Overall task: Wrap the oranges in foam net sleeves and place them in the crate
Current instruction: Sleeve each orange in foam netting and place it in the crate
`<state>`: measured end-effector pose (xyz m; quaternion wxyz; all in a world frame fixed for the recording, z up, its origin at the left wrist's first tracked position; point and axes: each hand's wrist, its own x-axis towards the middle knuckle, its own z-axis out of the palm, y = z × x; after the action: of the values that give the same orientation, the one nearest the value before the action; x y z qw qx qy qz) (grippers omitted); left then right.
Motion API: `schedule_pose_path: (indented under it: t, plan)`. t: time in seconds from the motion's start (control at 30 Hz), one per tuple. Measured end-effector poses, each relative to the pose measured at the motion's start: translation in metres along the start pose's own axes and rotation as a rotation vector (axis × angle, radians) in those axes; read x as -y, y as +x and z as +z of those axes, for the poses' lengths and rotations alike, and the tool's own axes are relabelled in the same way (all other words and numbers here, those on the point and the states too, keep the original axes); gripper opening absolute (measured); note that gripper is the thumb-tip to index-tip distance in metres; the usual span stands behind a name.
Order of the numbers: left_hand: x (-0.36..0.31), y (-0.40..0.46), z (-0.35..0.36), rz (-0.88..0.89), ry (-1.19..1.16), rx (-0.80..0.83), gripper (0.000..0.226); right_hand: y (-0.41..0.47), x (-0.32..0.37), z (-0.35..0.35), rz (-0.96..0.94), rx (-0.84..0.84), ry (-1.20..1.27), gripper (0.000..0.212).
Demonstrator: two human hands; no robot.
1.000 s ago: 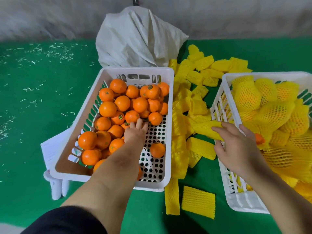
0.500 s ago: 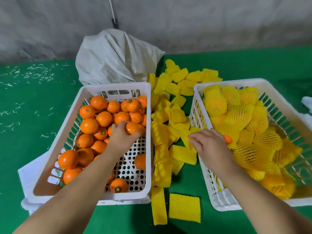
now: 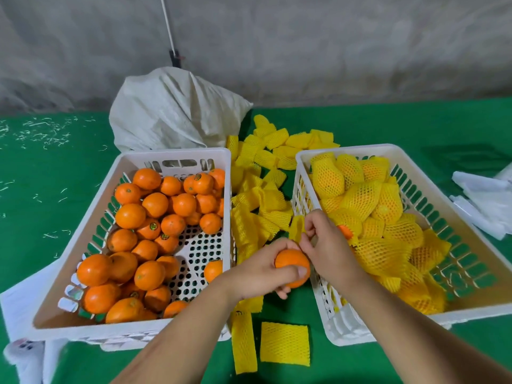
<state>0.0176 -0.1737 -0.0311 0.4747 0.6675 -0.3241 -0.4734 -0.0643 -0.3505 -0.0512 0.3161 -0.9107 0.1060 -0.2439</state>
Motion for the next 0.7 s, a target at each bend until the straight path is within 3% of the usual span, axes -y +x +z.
schedule_pose_path:
  t: [0.1,0.27,0.43,0.53,0.7]
  plan:
    - [0.005,0.002,0.005,0.013,0.045,0.046,0.034,0.0,-0.004,0.001,0.048,0.036,0.022,0.048]
    - [0.009,0.007,0.001,0.008,-0.017,-0.106,0.041,0.004,-0.008,0.004,0.112,0.055,0.071,0.058]
    - [0.008,0.024,-0.003,-0.088,-0.132,-0.36,0.048,0.004,-0.012,0.003,0.207,-0.009,0.17,0.047]
    - [0.013,0.03,-0.004,-0.081,-0.117,-0.44,0.038,0.003,-0.011,0.004,0.144,0.002,0.085,0.035]
    - [0.025,0.035,-0.005,-0.015,-0.151,-0.475,0.068,0.002,-0.007,0.006,0.001,0.06,-0.022,0.015]
